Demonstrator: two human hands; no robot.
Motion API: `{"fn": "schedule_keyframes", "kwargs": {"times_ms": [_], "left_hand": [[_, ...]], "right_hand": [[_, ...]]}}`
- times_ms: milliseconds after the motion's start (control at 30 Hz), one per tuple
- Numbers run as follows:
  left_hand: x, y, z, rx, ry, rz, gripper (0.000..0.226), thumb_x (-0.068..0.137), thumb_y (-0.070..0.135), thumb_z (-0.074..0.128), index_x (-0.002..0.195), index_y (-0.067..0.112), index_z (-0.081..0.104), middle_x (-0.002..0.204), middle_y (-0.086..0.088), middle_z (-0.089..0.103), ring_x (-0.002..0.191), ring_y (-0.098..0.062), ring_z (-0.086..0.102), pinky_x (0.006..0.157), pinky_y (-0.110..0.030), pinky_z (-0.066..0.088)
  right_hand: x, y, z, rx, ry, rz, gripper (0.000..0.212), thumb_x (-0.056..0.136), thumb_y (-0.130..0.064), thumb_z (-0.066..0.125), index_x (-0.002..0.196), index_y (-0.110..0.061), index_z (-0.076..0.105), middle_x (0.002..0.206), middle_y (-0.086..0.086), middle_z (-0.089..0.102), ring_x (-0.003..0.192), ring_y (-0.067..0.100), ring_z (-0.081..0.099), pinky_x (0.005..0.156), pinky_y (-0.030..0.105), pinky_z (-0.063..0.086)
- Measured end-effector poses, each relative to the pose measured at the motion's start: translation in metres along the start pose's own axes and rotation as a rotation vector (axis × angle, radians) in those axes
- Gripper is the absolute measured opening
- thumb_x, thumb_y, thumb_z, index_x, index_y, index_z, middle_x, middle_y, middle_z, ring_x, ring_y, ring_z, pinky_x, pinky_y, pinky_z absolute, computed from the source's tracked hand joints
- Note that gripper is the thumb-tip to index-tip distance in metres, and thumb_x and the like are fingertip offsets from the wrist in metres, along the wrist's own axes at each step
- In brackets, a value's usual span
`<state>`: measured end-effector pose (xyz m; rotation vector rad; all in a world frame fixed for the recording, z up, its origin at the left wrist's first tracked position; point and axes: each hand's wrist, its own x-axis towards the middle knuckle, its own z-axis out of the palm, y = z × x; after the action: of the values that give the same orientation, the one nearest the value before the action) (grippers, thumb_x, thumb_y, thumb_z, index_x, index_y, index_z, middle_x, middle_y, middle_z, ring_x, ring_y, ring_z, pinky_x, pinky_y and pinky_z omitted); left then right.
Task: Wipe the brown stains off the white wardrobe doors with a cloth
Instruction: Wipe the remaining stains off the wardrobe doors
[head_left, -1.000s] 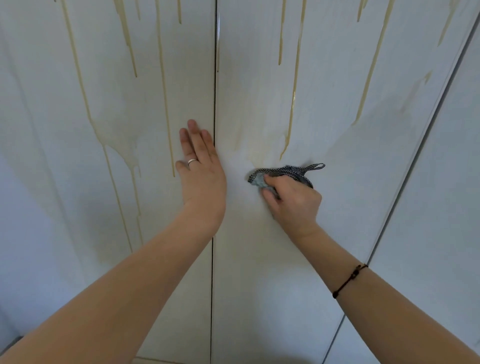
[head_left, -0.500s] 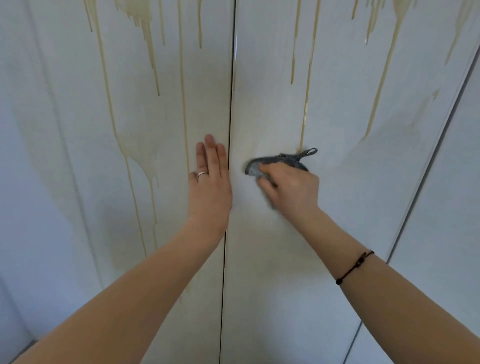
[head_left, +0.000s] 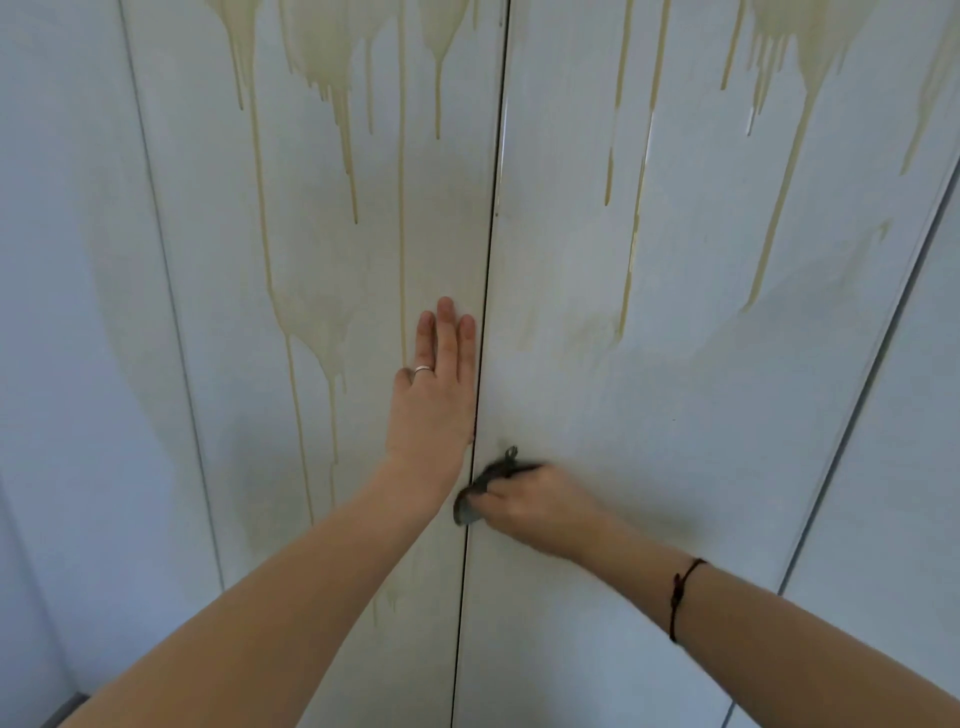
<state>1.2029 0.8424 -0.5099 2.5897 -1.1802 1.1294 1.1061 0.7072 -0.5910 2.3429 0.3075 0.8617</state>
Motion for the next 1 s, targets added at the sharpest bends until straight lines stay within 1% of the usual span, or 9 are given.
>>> {"fn": "schedule_keyframes", "kwargs": {"times_ms": [67, 167, 233, 300, 433, 500, 600, 833, 1000], "left_hand": [[0.002, 0.001, 0.003, -0.006, 0.01, -0.005, 0.095, 0.101, 0.021, 0.053, 0.151, -0.003, -0.024, 0.158, -0.03, -0.026, 0.151, -0.044, -0.003, 0.098, -0.037, 0.049], [0.0, 0.002, 0.003, 0.004, -0.005, -0.003, 0.1, 0.1, 0.028, 0.056, 0.15, -0.003, -0.026, 0.157, -0.03, -0.028, 0.151, -0.044, -0.006, 0.1, -0.038, 0.047], [0.0, 0.004, 0.002, 0.001, -0.003, -0.012, 0.099, 0.101, 0.029, 0.055, 0.15, -0.003, -0.025, 0.157, -0.03, -0.028, 0.151, -0.044, -0.007, 0.101, -0.037, 0.047], [0.0, 0.005, 0.001, -0.019, 0.0, -0.022, 0.096, 0.102, 0.026, 0.053, 0.151, -0.003, -0.025, 0.157, -0.03, -0.028, 0.151, -0.044, -0.007, 0.102, -0.038, 0.046], [0.0, 0.006, -0.002, -0.045, -0.002, -0.027, 0.075, 0.103, 0.006, 0.032, 0.149, -0.005, -0.027, 0.155, -0.031, -0.03, 0.15, -0.045, -0.007, 0.103, -0.041, 0.046], [0.001, 0.008, -0.001, -0.025, -0.008, -0.02, 0.075, 0.104, 0.007, 0.03, 0.147, -0.006, -0.03, 0.154, -0.032, -0.032, 0.15, -0.047, -0.008, 0.103, -0.041, 0.045], [0.002, 0.008, 0.0, -0.016, -0.007, -0.04, 0.073, 0.106, 0.011, 0.028, 0.146, -0.006, -0.032, 0.153, -0.032, -0.033, 0.149, -0.047, -0.008, 0.103, -0.04, 0.045], [0.003, 0.011, 0.007, -0.04, 0.015, -0.067, 0.068, 0.102, 0.003, 0.023, 0.144, -0.011, -0.029, 0.152, -0.036, -0.03, 0.149, -0.049, -0.005, 0.098, -0.041, 0.045], [0.004, 0.011, 0.009, -0.042, 0.019, -0.054, 0.07, 0.105, 0.009, 0.022, 0.143, -0.008, -0.034, 0.15, -0.034, -0.035, 0.148, -0.048, -0.01, 0.102, -0.042, 0.043]], "right_hand": [[0.026, 0.036, -0.03, -0.046, 0.066, 0.129, 0.023, 0.095, -0.027, 0.052, 0.106, -0.03, 0.072, 0.087, -0.004, 0.07, 0.078, 0.021, 0.07, 0.06, 0.035, 0.055], [0.054, 0.084, -0.075, -0.058, 0.439, 0.459, 0.014, 0.087, -0.027, 0.068, 0.098, -0.027, 0.077, 0.075, -0.002, 0.069, 0.065, 0.023, 0.068, 0.048, 0.029, 0.049], [0.06, 0.087, -0.078, -0.031, 0.571, 0.543, 0.015, 0.084, -0.022, 0.073, 0.097, -0.023, 0.078, 0.074, -0.004, 0.069, 0.063, 0.02, 0.067, 0.047, 0.029, 0.047], [0.059, 0.069, -0.063, -0.048, 0.536, 0.502, 0.014, 0.082, -0.02, 0.076, 0.095, -0.022, 0.078, 0.072, -0.002, 0.067, 0.061, 0.022, 0.065, 0.047, 0.031, 0.048], [0.029, 0.019, -0.025, -0.03, 0.344, 0.232, 0.008, 0.085, -0.015, 0.071, 0.085, -0.021, 0.076, 0.064, -0.002, 0.06, 0.053, 0.02, 0.06, 0.044, 0.031, 0.045], [0.027, 0.025, -0.028, -0.043, 0.316, 0.193, 0.014, 0.088, -0.018, 0.065, 0.089, -0.024, 0.077, 0.065, -0.006, 0.059, 0.055, 0.016, 0.06, 0.043, 0.029, 0.044], [0.056, 0.068, -0.058, -0.118, 0.336, 0.157, 0.008, 0.084, -0.024, 0.071, 0.089, -0.029, 0.075, 0.07, -0.007, 0.06, 0.06, 0.014, 0.062, 0.046, 0.027, 0.044], [0.115, 0.109, -0.094, -0.152, 0.607, 0.457, 0.02, 0.084, -0.026, 0.075, 0.104, -0.022, 0.077, 0.078, -0.004, 0.068, 0.065, 0.017, 0.066, 0.05, 0.027, 0.045], [0.079, 0.062, -0.051, -0.119, 0.533, 0.386, 0.026, 0.083, -0.024, 0.076, 0.108, -0.019, 0.077, 0.082, -0.003, 0.071, 0.068, 0.018, 0.068, 0.056, 0.028, 0.051]]}}
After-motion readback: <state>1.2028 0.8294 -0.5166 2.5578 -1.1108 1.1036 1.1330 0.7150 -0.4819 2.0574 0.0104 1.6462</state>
